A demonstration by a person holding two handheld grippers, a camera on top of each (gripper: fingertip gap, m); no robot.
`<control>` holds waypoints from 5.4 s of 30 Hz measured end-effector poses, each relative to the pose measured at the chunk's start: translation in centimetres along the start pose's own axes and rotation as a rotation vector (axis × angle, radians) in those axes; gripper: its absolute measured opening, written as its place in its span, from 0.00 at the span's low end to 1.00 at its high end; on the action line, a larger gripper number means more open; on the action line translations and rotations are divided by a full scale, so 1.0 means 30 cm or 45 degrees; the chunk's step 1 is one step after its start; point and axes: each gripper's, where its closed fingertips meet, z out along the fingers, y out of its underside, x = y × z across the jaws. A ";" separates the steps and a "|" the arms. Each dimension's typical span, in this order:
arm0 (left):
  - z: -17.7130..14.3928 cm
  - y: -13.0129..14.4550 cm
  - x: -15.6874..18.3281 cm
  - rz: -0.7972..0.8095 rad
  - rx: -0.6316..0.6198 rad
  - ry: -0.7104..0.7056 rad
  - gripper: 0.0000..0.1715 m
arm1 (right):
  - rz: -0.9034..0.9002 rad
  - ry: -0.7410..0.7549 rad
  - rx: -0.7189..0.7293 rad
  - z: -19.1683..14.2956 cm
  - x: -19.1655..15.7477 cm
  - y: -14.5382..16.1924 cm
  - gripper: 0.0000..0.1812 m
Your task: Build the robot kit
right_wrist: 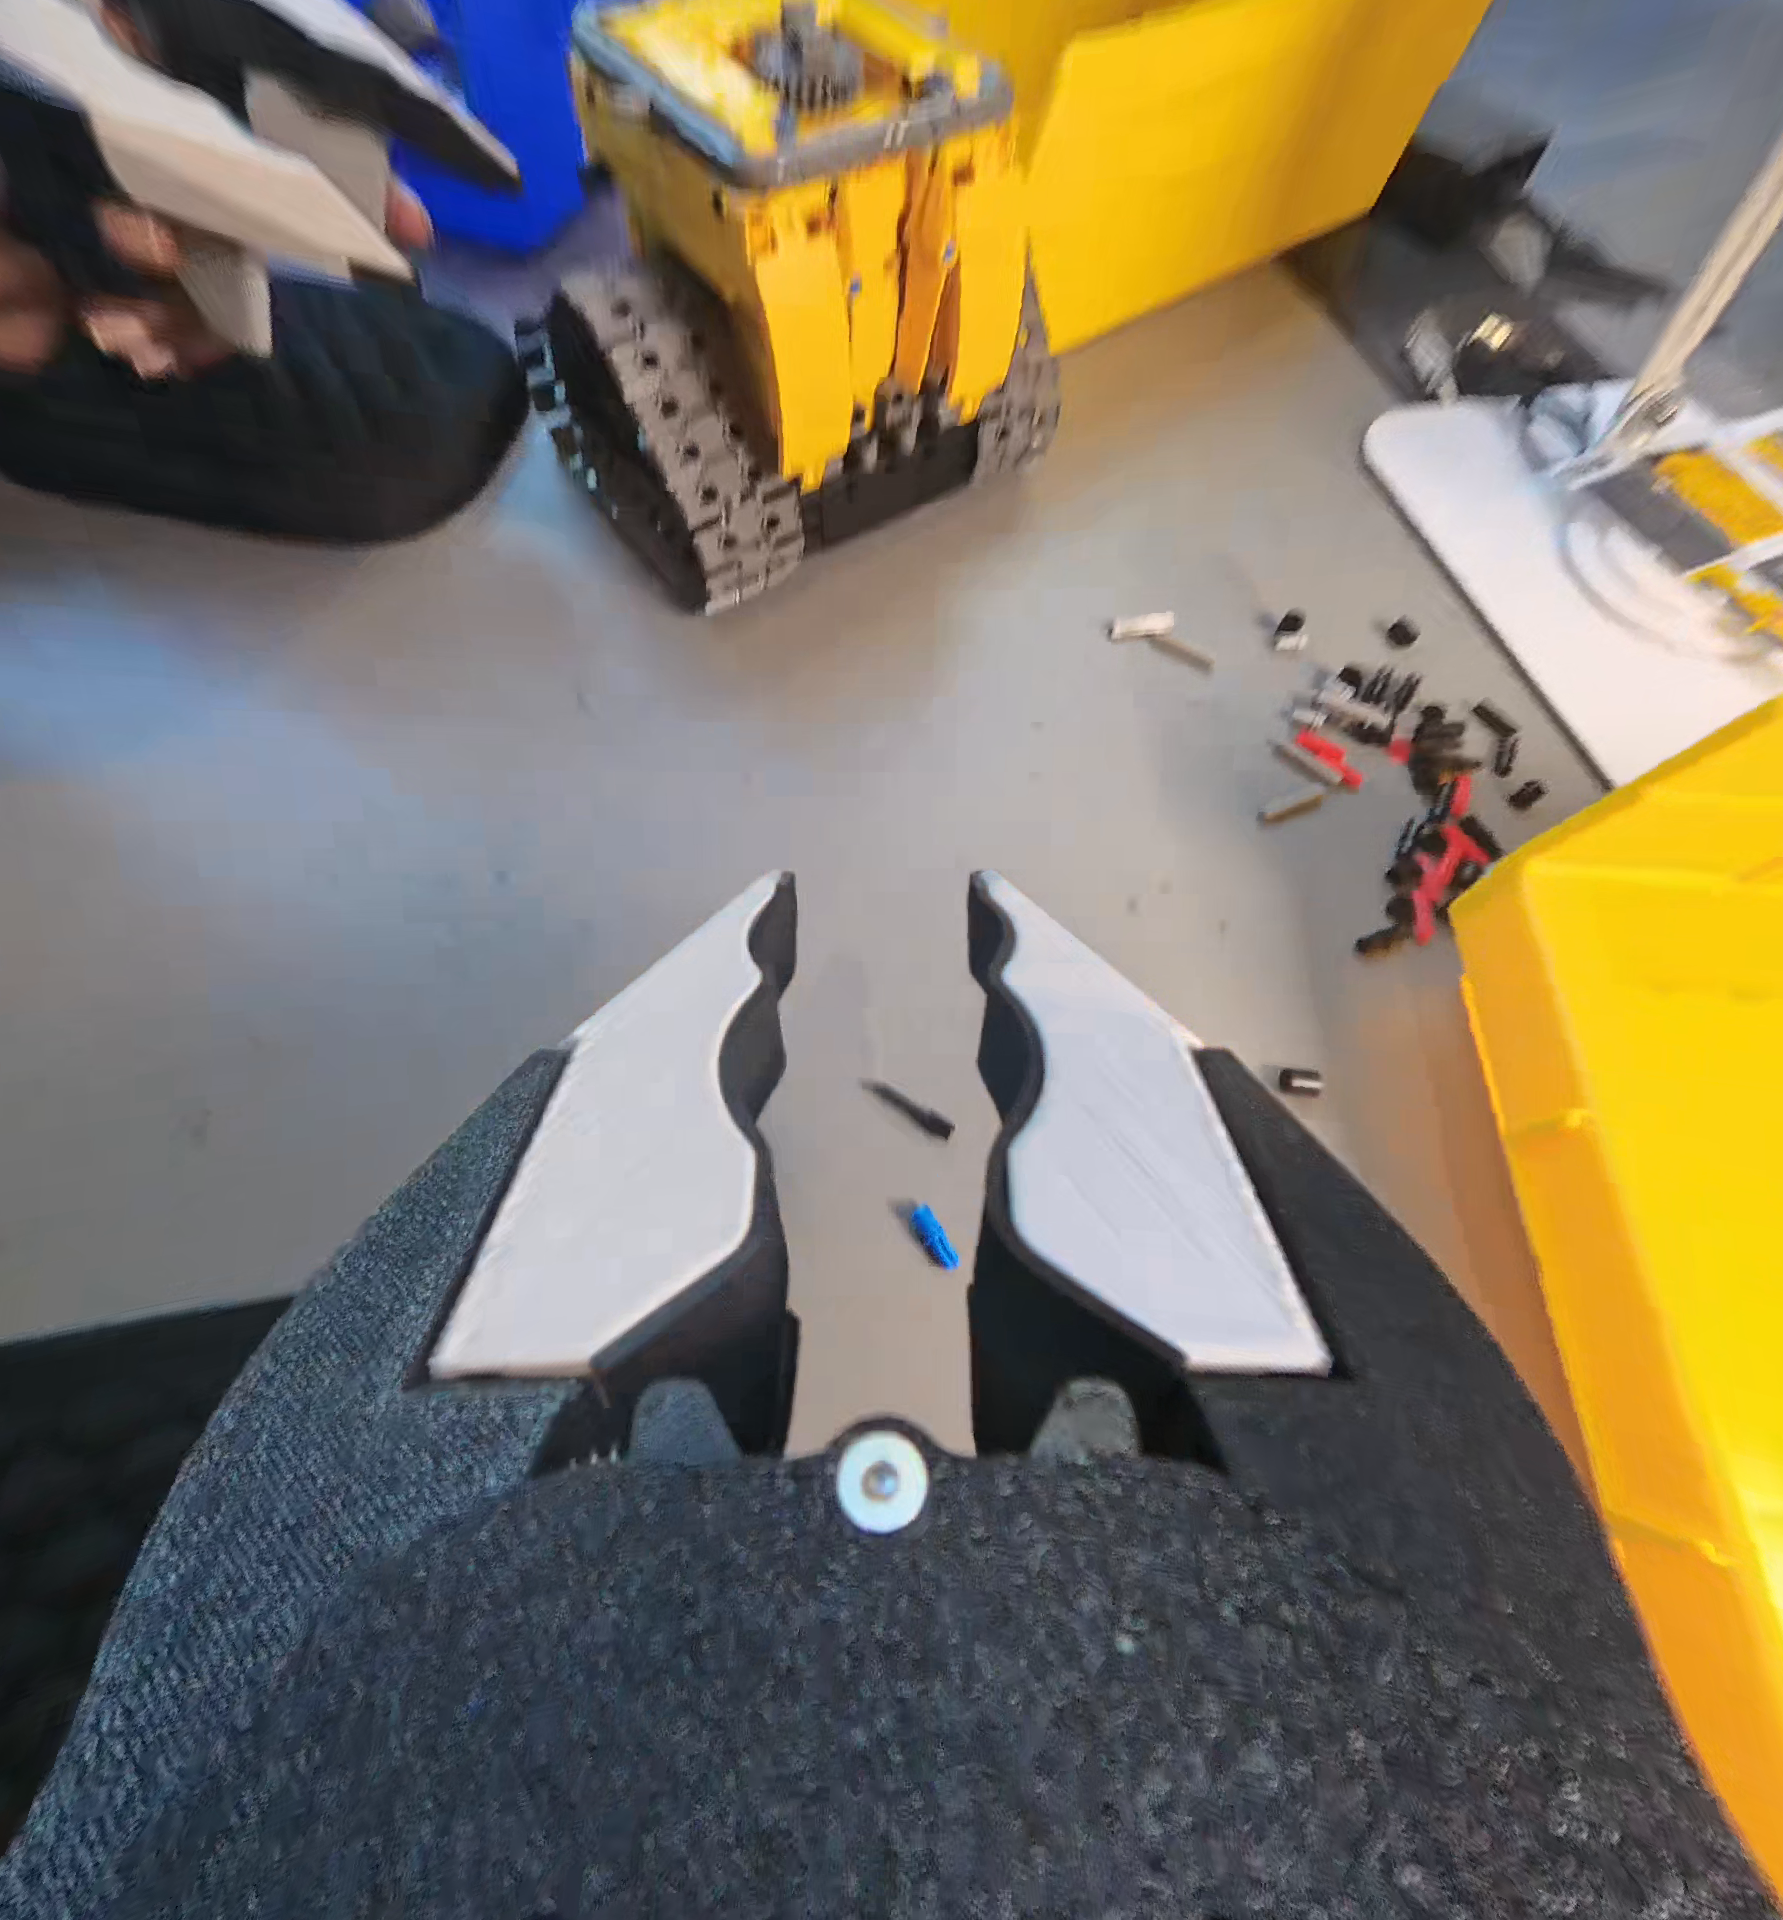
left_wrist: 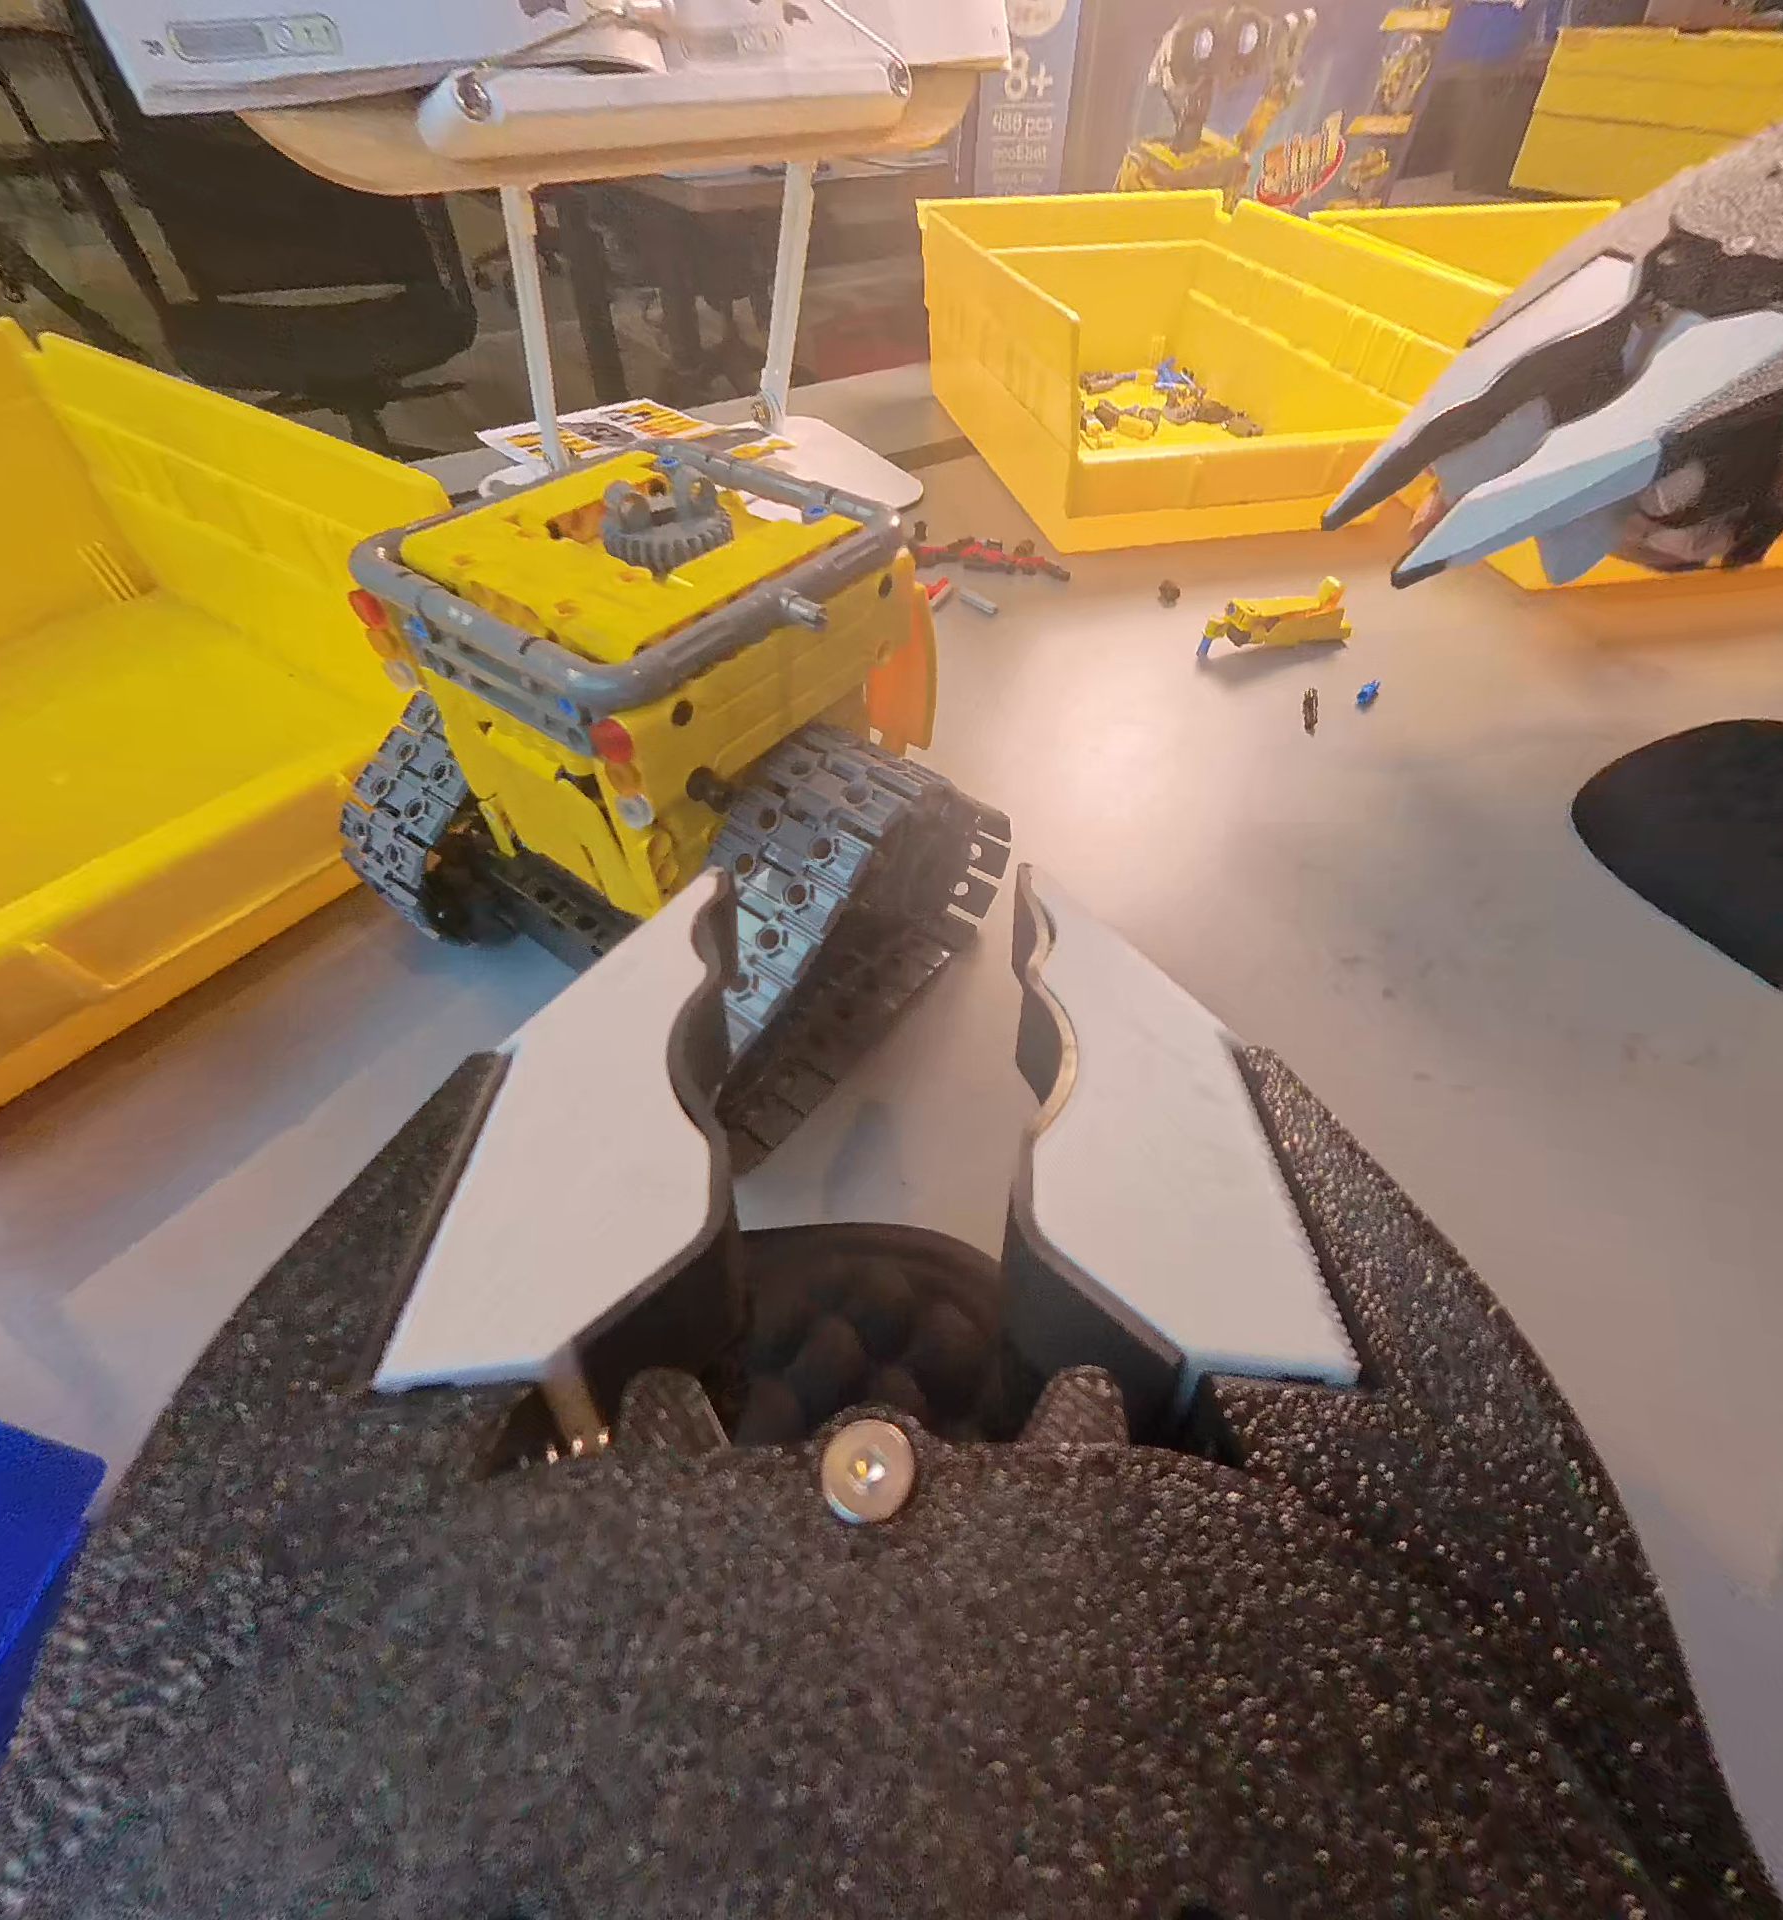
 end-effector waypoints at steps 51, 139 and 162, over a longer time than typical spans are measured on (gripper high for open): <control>0.000 -0.046 -0.091 -0.008 0.121 -0.194 0.31 | -0.096 0.784 0.669 -0.181 0.054 -0.154 0.34; -0.032 -0.066 -0.137 -0.248 0.226 -0.108 0.31 | 0.932 0.995 -0.913 -0.172 1.367 0.454 0.10; -0.057 -0.084 -0.149 -0.318 0.299 -0.069 0.30 | 0.539 0.355 -0.465 -0.166 0.909 -0.002 0.00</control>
